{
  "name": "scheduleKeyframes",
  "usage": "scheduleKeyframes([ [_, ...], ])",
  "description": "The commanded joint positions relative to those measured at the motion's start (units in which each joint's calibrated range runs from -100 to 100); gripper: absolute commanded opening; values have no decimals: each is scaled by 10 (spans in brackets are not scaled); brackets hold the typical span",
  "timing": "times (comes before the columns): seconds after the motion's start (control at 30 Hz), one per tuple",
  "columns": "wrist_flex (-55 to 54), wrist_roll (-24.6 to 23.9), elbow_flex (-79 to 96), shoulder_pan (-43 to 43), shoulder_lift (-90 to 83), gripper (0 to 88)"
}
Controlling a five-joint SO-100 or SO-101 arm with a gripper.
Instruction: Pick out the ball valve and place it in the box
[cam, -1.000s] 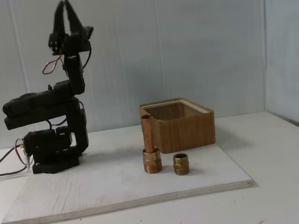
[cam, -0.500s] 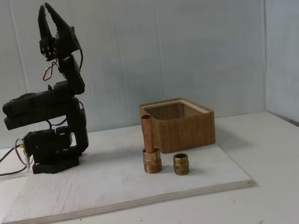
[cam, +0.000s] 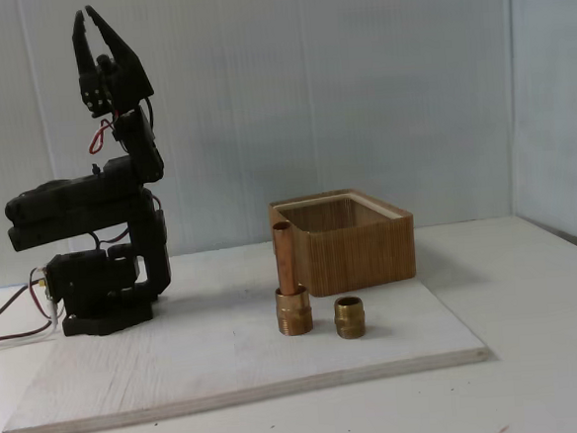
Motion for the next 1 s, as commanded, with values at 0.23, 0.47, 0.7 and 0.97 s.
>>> scheduleKeyframes([
  [0.23, -25, 0, 5, 4, 3, 9],
  [0.47, -25, 1, 5, 4, 3, 9],
  [0.7, -25, 3, 5, 5, 3, 9],
  [0.97, -25, 38, 5, 6, 3, 9],
])
